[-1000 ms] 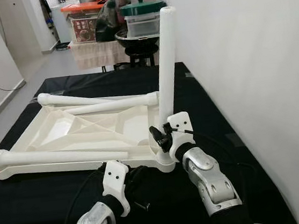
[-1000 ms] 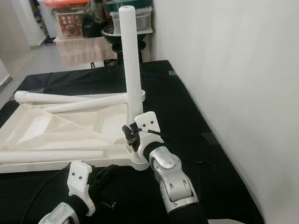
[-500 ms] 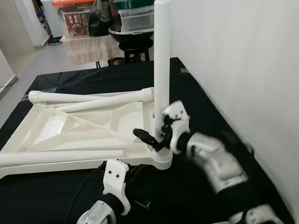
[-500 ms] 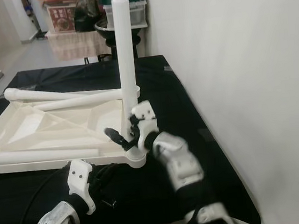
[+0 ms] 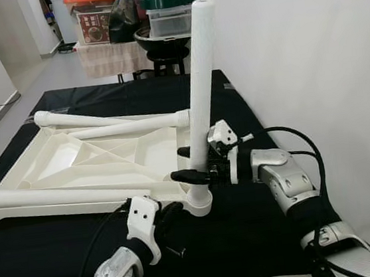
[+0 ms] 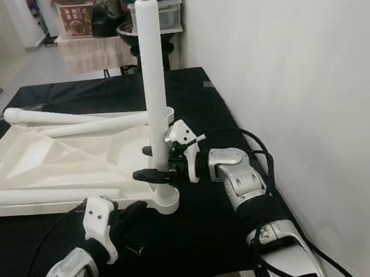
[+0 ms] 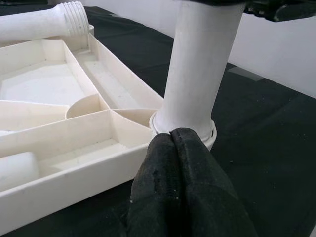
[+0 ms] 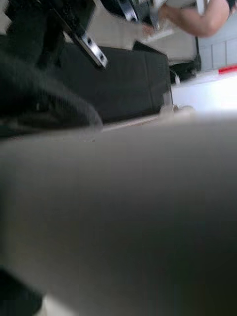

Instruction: Building children table

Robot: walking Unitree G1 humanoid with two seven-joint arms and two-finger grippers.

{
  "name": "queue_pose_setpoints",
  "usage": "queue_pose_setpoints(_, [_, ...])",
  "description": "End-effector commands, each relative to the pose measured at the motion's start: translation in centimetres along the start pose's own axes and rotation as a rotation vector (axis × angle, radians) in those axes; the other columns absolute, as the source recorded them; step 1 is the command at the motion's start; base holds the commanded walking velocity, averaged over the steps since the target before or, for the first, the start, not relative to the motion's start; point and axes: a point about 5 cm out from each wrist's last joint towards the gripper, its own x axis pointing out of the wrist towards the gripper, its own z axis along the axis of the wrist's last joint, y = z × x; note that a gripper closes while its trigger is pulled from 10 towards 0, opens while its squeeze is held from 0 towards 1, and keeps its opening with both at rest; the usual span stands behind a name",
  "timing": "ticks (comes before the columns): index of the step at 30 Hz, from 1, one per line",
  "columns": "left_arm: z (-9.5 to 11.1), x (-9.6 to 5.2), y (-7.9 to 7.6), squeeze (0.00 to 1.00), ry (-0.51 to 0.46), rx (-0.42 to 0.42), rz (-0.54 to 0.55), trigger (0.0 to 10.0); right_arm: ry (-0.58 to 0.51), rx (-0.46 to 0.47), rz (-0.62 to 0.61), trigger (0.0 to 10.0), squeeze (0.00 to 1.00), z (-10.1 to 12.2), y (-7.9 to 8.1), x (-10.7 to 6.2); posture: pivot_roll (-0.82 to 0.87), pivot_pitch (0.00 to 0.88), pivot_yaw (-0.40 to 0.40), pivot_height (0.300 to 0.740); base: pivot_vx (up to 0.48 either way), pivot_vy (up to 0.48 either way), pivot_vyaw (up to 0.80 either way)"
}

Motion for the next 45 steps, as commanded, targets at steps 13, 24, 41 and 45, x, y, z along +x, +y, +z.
queue_pose_setpoints(13, [-0.3,-0.4,0.2,0.00,0.016,0.000,0.003,10.0,0.174,0.202,-0.790,0.0,0.00,-6.2,5.1,2.0,0.02,0.000,-0.023,0.740,0.000,0.000,0.00])
queue_pose_setpoints(24, [-0.2,0.0,0.4,0.00,0.016,0.014,0.008,10.0,0.185,0.153,-0.893,4.7,0.00,-5.7,1.3,0.1,0.05,0.000,-0.043,0.740,0.000,0.000,0.00])
queue_pose_setpoints(41, [-0.3,0.2,0.2,0.00,0.016,0.002,0.002,10.0,0.051,0.001,-0.213,10.0,0.00,-2.4,0.7,-0.5,0.05,0.000,-0.050,0.740,0.000,0.000,0.00])
queue_pose_setpoints(45, [-0.5,0.3,0.2,0.00,0.017,0.003,0.004,10.0,0.106,0.000,-0.116,8.5,0.00,-2.4,-0.6,-0.7,0.06,0.000,-0.059,0.740,0.000,0.000,0.00])
